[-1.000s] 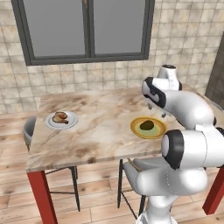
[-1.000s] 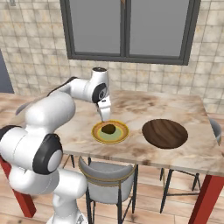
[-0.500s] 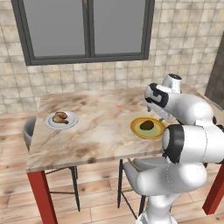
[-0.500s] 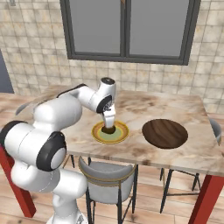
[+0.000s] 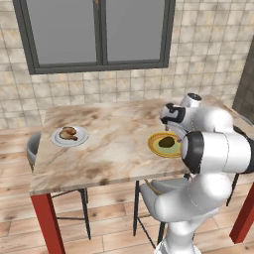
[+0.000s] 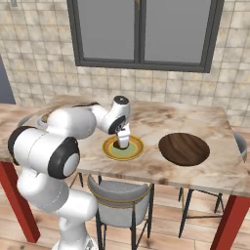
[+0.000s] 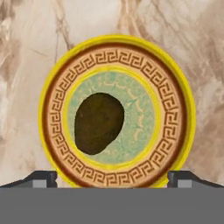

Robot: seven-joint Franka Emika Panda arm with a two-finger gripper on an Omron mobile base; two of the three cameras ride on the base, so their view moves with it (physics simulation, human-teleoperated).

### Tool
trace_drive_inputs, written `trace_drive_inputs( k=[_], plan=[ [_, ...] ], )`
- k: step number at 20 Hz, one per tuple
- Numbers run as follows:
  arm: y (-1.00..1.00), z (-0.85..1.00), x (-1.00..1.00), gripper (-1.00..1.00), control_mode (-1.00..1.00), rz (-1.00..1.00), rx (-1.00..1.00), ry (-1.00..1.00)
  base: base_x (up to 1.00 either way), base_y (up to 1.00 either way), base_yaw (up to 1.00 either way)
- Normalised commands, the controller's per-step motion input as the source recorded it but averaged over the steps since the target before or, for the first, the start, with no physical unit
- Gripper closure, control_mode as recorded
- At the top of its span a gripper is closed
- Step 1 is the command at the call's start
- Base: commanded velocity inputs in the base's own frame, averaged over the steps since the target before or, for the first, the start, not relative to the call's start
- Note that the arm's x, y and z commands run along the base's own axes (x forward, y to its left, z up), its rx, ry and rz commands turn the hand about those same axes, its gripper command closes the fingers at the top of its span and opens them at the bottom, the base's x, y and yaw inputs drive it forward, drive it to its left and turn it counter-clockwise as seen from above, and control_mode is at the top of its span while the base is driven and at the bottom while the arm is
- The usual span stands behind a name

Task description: Pick the chicken drumstick and avocado from their plates and place them in the bowl. Then put the bowl in the fridge.

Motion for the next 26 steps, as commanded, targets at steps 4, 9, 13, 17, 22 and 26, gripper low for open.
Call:
trace_drive_inputs(
  k=[4, 9, 13, 17, 22, 26],
  plan=[
    [-0.15, -0.25, 0.27, -1.00, -1.00, -0.03, 0.00, 0.00, 0.00, 0.00, 0.00],
    [-0.13, -0.20, 0.30, -1.00, -1.00, -0.02, 0.00, 0.03, 0.00, 0.00, 0.00],
    [-0.04, -0.16, 0.31, -1.00, -1.00, -0.01, 0.00, 0.09, 0.00, 0.00, 0.00],
    [0.00, -0.17, 0.20, -1.00, -1.00, -0.03, 0.00, 0.11, 0.00, 0.00, 0.00],
    [0.00, -0.17, 0.01, -1.00, -1.00, -0.09, 0.00, 0.17, 0.00, 0.00, 0.00],
    [0.00, -0.18, 0.00, -1.00, -1.00, -0.13, 0.00, 0.10, 0.00, 0.00, 0.00]
  ],
)
